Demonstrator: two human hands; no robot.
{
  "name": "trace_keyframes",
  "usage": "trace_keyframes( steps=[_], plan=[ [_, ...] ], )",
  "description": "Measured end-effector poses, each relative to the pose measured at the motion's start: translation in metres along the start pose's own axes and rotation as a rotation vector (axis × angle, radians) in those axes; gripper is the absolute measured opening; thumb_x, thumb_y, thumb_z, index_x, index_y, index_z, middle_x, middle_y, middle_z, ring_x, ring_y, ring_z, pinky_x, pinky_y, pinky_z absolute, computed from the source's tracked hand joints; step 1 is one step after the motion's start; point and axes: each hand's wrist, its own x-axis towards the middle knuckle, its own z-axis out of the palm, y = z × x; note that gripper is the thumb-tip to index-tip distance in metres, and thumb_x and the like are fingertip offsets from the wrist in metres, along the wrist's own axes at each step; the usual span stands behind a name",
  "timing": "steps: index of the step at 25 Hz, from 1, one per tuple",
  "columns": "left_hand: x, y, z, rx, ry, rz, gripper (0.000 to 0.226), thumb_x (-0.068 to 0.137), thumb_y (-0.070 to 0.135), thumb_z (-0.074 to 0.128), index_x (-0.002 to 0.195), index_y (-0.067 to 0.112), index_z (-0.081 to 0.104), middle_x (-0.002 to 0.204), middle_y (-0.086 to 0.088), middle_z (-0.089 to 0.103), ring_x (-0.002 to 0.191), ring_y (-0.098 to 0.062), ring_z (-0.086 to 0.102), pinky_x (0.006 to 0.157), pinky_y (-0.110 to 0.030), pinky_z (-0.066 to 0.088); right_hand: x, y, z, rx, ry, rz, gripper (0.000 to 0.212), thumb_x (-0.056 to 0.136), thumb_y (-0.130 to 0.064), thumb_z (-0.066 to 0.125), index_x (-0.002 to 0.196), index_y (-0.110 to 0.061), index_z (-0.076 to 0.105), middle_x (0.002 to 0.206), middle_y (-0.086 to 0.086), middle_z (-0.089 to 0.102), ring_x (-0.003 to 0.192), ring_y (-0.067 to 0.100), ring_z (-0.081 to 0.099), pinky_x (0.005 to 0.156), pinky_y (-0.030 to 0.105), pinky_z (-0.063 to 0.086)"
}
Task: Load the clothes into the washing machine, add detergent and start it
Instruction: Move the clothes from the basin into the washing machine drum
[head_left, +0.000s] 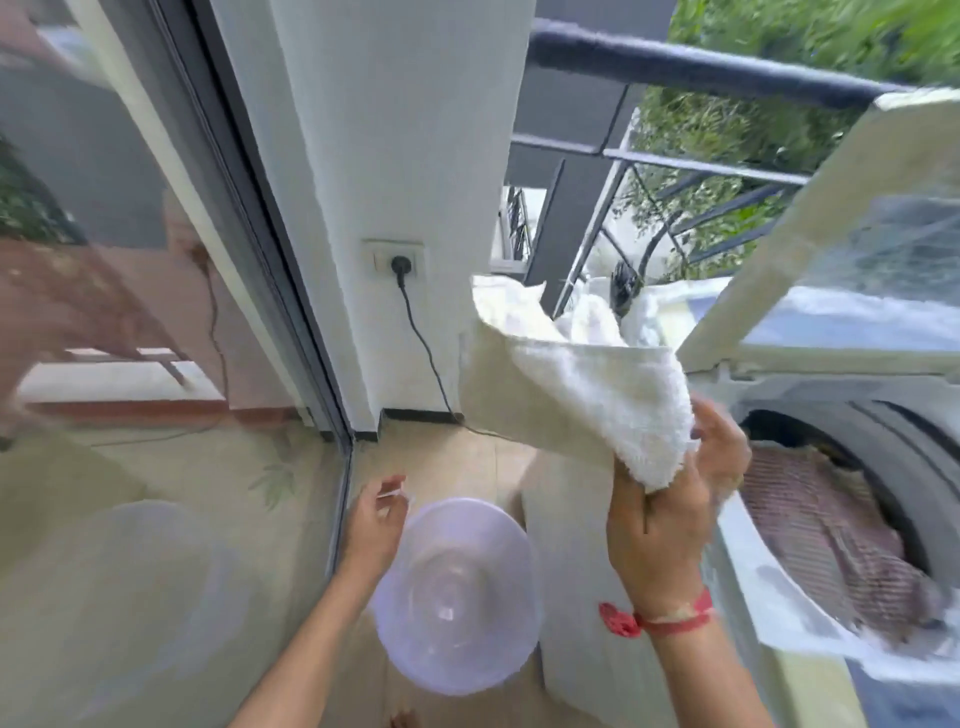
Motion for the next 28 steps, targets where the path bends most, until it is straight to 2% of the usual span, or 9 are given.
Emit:
trace_keyframes(
  steps=[2,3,5,8,13,18,24,26,28],
  plan=[
    [-0.001,0.062,0.009,0.042,0.045,0.256,0.021,0.089,0.003,0.053,0.106,0.013,0.061,0.104,-0.003,0.058,0.098,-0.022,0.058,0.084,-0.029,0.048,0.035,-0.004,-0.04,-0.042,0.126,-0.129,0.027,0.09,-0.018,0.042,0.11,-0.004,0.052,0.115,0.01,0.044,0.113,0.02,0.04,0.094,0.042,0.035],
    [-0.004,0.097,0.017,0.055,0.049,0.366,0.021,0.088,0.01,0.053,0.105,0.018,0.06,0.104,0.0,0.059,0.097,-0.019,0.059,0.086,-0.028,0.048,0.052,-0.004,-0.062,-0.016,0.177,-0.165,0.027,0.088,-0.013,0.042,0.112,-0.003,0.05,0.114,0.009,0.044,0.111,0.022,0.041,0.094,0.041,0.037],
    [-0.011,0.158,0.039,0.087,0.031,0.528,0.022,0.088,0.015,0.053,0.108,0.02,0.061,0.104,0.006,0.057,0.098,-0.015,0.058,0.086,-0.025,0.046,0.079,0.001,-0.095,0.103,0.26,-0.161,0.029,0.086,-0.007,0.04,0.114,0.0,0.046,0.108,0.0,0.047,0.11,0.015,0.043,0.096,0.028,0.036],
    [-0.04,0.222,0.085,0.125,0.001,0.711,0.025,0.087,0.017,0.053,0.111,0.019,0.061,0.101,0.014,0.054,0.102,-0.013,0.056,0.089,-0.026,0.046,0.107,0.018,-0.149,0.317,0.361,0.053,0.02,0.088,0.001,0.038,0.103,-0.001,0.051,0.099,-0.018,0.051,0.093,-0.006,0.048,0.084,0.012,0.037],
    [-0.119,0.277,0.203,0.113,-0.124,0.952,0.028,0.088,0.028,0.05,0.111,0.017,0.06,0.107,0.007,0.06,0.099,-0.001,0.054,0.087,-0.011,0.04,0.129,0.079,-0.246,0.531,0.451,0.192,0.023,0.094,0.0,0.042,0.09,-0.021,0.049,0.08,-0.021,0.053,0.074,-0.005,0.047,0.071,0.012,0.039],
    [-0.158,0.307,0.325,0.28,-0.384,1.077,0.03,0.09,0.037,0.047,0.111,0.02,0.06,0.111,0.011,0.059,0.105,-0.001,0.053,0.091,-0.018,0.04,0.161,0.155,-0.325,0.569,0.472,0.251,0.015,0.092,-0.012,0.052,0.084,-0.024,0.046,0.077,-0.008,0.046,0.066,0.001,0.043,0.062,0.017,0.039],
    [-0.172,0.323,0.389,0.299,-0.587,0.968,0.06,0.079,0.073,0.038,0.117,0.03,0.055,0.11,0.013,0.061,0.103,0.006,0.056,0.089,-0.023,0.048,0.221,0.203,-0.364,0.689,0.481,0.161,0.017,0.092,-0.026,0.051,0.079,-0.024,0.041,0.071,-0.008,0.041,0.06,0.004,0.038,0.057,0.02,0.036],
    [-0.182,0.316,0.41,0.363,-0.734,0.884,0.067,0.075,0.071,0.051,0.13,0.035,0.044,0.124,0.012,0.055,0.11,0.001,0.054,0.092,-0.022,0.047,0.23,0.211,-0.362,0.694,0.455,0.156,0.019,0.087,-0.03,0.051,0.074,-0.023,0.04,0.067,-0.012,0.04,0.057,0.001,0.036,0.055,0.018,0.035],
    [-0.186,0.307,0.436,0.457,-0.695,0.868,0.065,0.078,0.055,0.064,0.134,0.035,0.039,0.13,0.012,0.05,0.112,-0.004,0.053,0.094,-0.028,0.046,0.23,0.22,-0.356,0.714,0.444,0.182,0.022,0.085,-0.027,0.053,0.069,-0.022,0.039,0.059,-0.019,0.042,0.052,-0.003,0.034,0.051,0.013,0.033]
  ],
)
